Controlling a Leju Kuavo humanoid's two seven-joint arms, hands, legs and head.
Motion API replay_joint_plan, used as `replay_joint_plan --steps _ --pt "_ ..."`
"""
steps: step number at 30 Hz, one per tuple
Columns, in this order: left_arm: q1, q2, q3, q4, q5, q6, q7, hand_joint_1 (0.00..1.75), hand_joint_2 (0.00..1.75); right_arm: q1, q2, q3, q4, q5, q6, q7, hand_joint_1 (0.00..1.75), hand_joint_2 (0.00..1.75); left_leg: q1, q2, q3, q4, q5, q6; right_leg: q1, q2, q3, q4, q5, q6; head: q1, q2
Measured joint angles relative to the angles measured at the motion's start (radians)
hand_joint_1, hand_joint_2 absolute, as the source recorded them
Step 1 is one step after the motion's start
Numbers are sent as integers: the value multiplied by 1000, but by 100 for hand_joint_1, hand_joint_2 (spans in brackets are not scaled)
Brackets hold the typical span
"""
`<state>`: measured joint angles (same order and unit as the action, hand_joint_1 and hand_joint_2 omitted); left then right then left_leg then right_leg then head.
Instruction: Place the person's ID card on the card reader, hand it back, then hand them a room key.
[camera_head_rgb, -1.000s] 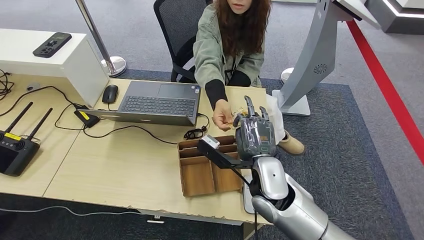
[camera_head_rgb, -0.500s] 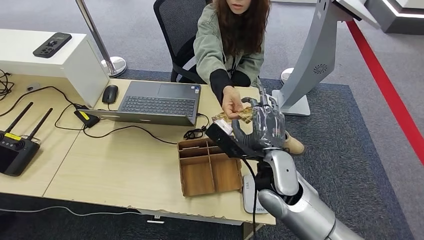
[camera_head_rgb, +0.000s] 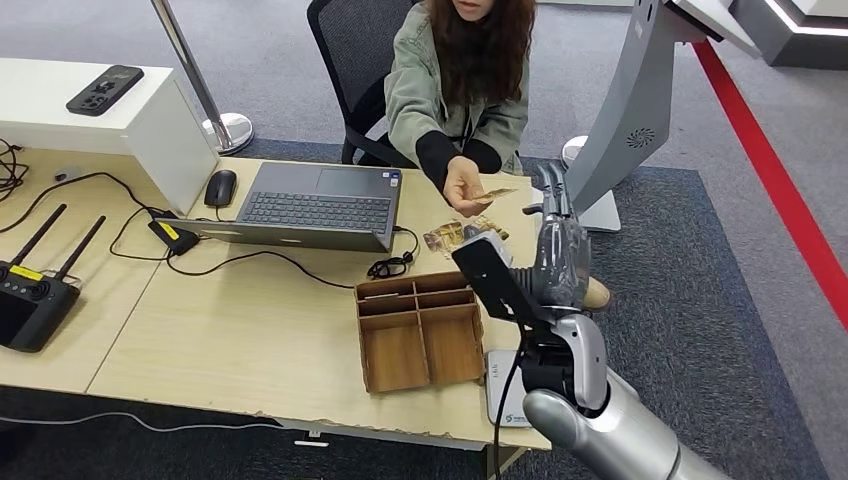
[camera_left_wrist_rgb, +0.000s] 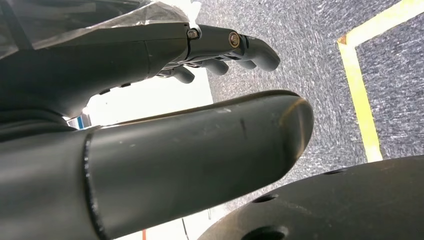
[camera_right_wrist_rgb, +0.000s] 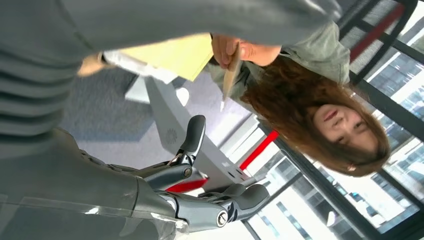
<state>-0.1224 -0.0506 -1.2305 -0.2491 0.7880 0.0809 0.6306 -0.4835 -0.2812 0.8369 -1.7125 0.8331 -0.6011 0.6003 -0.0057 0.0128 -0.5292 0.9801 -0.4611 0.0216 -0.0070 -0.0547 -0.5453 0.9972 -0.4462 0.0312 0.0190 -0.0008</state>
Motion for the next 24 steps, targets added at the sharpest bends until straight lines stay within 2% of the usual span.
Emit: replay_joint_plan --steps 3,9,15,19,24 --pt "-1 0 -3 0 -3 -2 0 0 0 29 -1 -3 -10 -48 -55 -48 0 0 0 0 0 0 0 0 0 0 0 0 0 0 0 0" --pt "-3 2 -9 2 -13 -5 5 0 0 131 23 -75 -42 -143 -59 -241 0 0 0 -1 0 0 0 0 0 -1 0 0 0 0 0 0" --pt "-6 5 -18 2 -23 -11 10 0 0 213 49 -168 -71 -135 -59 -309 0 0 0 0 0 0 0 0 0 -1 0 0 0 0 0 0" --pt "-10 8 -25 2 -32 -19 20 0 0 269 72 -221 -89 -140 -59 -382 0 175 0 0 0 0 0 0 0 -1 1 0 0 0 0 0" --pt "-16 11 -33 2 -36 -24 45 0 0 357 117 -292 -105 -179 -59 -496 0 175 0 0 1 0 0 0 0 -1 1 0 -1 0 0 0"
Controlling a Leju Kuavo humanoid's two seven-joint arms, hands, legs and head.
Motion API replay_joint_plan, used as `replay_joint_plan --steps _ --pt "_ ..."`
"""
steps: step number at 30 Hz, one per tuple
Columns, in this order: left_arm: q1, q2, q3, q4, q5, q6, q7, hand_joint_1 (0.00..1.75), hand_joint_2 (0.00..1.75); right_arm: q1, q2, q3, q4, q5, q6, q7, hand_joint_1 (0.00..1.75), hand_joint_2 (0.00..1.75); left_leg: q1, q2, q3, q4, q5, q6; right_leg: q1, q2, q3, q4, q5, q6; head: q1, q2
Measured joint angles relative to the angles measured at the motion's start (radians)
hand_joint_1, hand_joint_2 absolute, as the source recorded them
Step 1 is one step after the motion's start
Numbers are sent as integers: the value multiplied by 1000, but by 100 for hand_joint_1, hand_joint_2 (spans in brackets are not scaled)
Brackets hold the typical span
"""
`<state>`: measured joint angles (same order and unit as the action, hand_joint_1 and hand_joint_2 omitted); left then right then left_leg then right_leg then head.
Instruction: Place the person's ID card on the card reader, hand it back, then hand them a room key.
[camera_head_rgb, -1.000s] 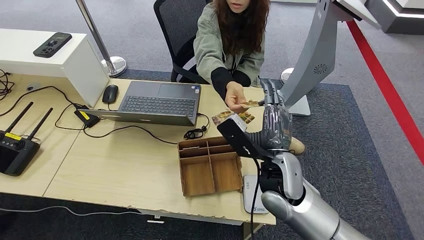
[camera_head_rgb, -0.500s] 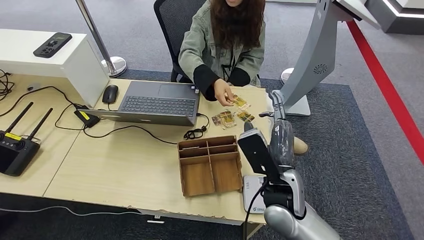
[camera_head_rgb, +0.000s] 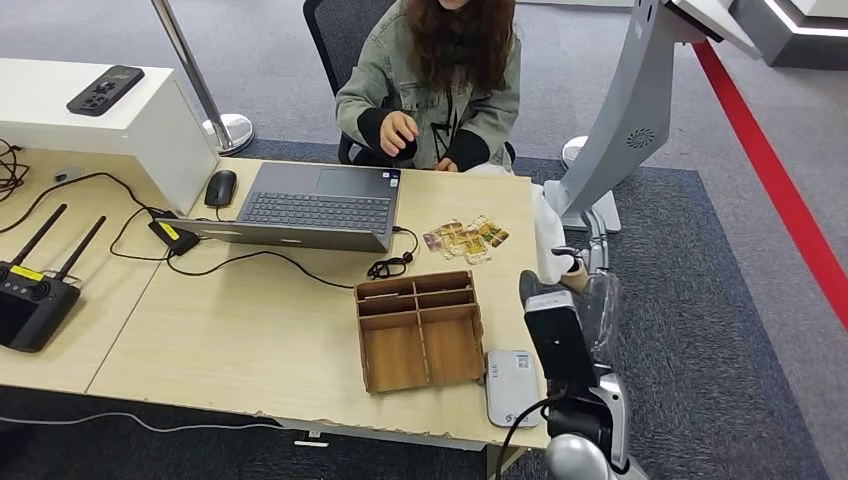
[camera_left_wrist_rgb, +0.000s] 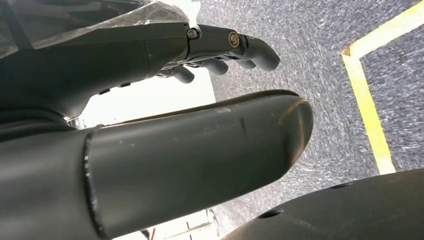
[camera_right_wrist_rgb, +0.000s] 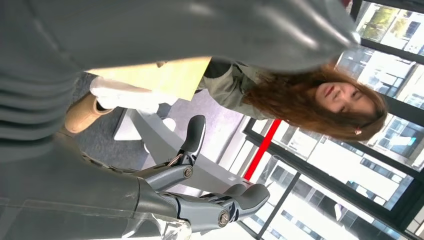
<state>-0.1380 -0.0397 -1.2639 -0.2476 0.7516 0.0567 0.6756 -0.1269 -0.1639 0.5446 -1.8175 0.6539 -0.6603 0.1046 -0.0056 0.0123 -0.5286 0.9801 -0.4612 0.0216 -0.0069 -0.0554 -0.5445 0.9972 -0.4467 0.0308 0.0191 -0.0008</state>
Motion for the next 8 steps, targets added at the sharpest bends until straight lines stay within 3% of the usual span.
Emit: replay_joint_plan --steps 8 --pt "-4 5 -19 0 12 16 15 0 0 131 96 -107 -29 -155 0 -209 0 175 0 0 0 0 0 0 0 0 0 0 0 -1 0 0"
